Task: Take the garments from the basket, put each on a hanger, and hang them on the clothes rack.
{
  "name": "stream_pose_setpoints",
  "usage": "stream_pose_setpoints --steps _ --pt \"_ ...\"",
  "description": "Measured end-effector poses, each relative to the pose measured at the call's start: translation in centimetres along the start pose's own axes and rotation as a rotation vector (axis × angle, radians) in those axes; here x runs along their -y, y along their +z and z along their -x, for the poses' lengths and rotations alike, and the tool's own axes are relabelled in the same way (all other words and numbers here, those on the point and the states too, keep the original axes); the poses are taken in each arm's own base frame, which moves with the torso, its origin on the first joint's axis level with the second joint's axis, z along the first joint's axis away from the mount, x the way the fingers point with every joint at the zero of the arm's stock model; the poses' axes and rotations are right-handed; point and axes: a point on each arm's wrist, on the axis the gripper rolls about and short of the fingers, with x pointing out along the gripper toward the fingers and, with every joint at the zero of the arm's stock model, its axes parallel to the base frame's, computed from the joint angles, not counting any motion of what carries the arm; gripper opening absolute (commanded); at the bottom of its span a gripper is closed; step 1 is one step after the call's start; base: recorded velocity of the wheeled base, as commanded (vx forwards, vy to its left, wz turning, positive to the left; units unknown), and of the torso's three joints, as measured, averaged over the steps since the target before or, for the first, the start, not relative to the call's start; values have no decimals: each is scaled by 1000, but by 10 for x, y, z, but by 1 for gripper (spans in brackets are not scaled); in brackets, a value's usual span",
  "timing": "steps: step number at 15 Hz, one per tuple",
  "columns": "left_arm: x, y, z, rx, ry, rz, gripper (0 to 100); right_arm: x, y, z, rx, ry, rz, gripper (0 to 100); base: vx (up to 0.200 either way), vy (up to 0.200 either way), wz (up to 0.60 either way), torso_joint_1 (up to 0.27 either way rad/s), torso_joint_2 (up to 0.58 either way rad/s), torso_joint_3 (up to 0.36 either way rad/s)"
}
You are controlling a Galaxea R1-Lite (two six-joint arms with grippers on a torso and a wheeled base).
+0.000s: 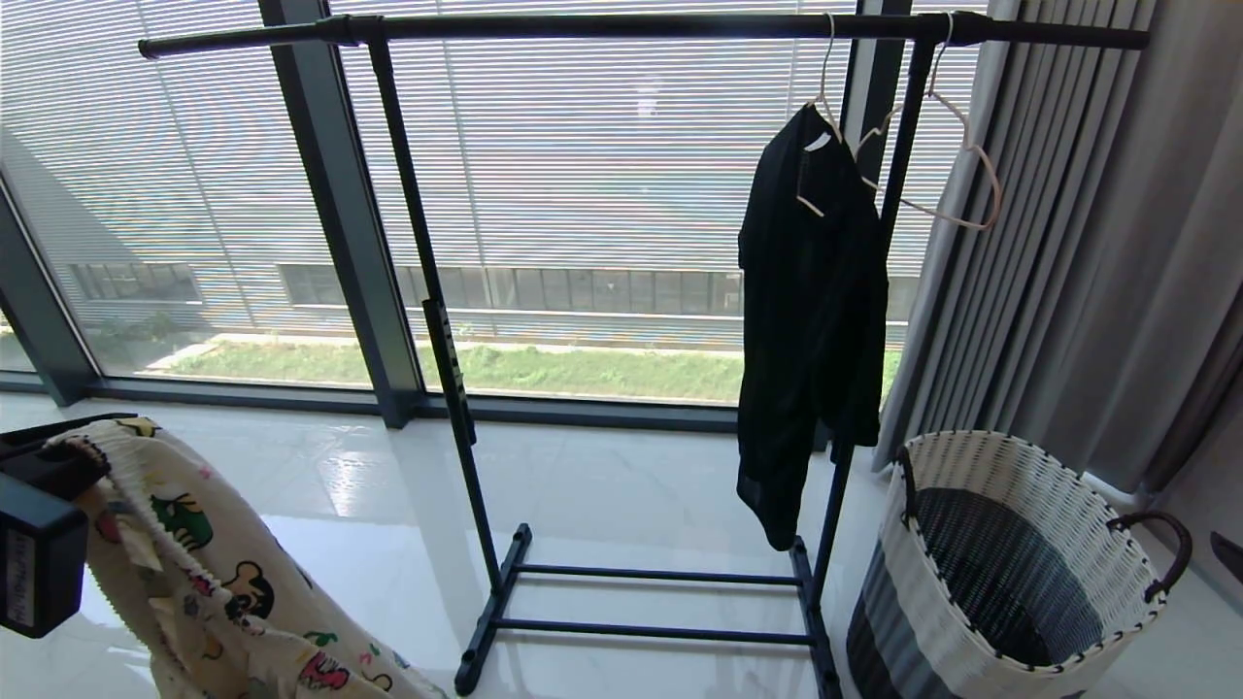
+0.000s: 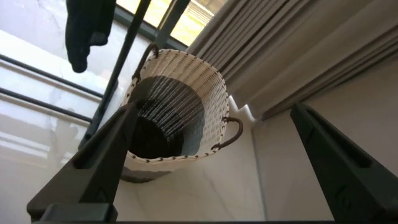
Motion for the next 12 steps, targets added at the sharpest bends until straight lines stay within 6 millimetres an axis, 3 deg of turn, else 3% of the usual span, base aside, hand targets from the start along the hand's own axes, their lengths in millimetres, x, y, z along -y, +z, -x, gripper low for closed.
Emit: stream_pose_setpoints --steps 4,12 --pt "-2 -5 4 5 8 9 0 5 -2 0 -19 -58 -92 100 0 0 0 119 -354 -257" --pt "-8 -7 6 -4 61 30 0 7 1 0 -17 -73 -103 100 0 0 0 183 -470 -284"
